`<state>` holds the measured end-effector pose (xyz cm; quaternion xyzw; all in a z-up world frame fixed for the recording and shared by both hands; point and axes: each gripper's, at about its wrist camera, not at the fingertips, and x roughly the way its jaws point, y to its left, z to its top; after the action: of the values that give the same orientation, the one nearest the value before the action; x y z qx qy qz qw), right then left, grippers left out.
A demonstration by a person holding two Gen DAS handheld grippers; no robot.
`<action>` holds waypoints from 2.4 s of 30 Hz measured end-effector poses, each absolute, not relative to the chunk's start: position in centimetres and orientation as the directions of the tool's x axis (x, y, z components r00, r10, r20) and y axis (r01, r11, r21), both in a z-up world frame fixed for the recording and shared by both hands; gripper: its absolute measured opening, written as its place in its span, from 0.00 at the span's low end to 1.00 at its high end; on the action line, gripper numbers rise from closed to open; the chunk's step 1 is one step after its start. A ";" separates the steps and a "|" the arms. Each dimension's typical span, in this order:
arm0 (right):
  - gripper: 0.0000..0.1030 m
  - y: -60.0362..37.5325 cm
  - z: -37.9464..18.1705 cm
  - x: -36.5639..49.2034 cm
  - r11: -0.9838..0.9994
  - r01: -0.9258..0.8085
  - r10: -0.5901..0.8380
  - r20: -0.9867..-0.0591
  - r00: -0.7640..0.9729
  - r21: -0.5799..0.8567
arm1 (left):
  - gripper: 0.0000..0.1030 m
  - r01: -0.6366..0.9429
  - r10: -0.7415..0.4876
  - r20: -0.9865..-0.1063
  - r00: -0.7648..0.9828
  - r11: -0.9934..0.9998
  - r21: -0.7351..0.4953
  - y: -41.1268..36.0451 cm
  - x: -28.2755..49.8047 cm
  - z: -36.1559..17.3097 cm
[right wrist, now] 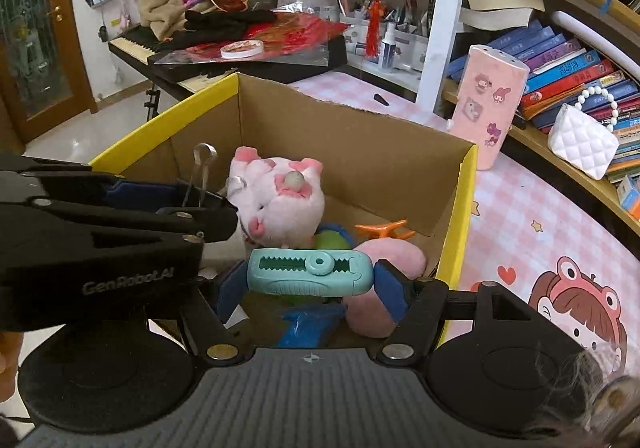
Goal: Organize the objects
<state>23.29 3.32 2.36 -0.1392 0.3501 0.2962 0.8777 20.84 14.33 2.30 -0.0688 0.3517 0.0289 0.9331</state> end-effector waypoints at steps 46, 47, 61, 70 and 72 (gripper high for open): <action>0.75 -13.7 0.8 0.2 0.989 0.136 -0.067 -0.672 0.738 0.051 | 0.93 0.037 -0.062 -0.668 0.742 0.998 -0.050 5.4 3.4 1.8; 0.75 -13.4 0.8 0.0 0.990 0.134 -0.072 -0.666 0.743 0.042 | 0.93 0.044 -0.059 -0.661 0.748 0.998 -0.039 5.3 3.2 1.9; 0.78 -12.1 1.6 -1.0 0.992 0.126 -0.091 -0.632 0.769 0.010 | 0.94 0.052 -0.015 -0.651 0.759 0.998 0.037 5.0 1.9 1.9; 0.80 -11.8 2.1 -1.5 0.993 0.118 -0.094 -0.602 0.793 0.000 | 0.94 0.087 -0.035 -0.600 0.799 0.994 0.059 4.1 1.6 2.5; 0.81 -11.8 2.3 -1.7 0.992 0.125 -0.101 -0.592 0.800 -0.002 | 0.94 0.091 -0.045 -0.592 0.805 0.995 0.048 4.1 1.4 2.6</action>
<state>-1.67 -11.81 2.32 0.0186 0.3109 -0.0596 0.9484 1.45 4.09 2.58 0.0370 0.3105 -0.0357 0.9492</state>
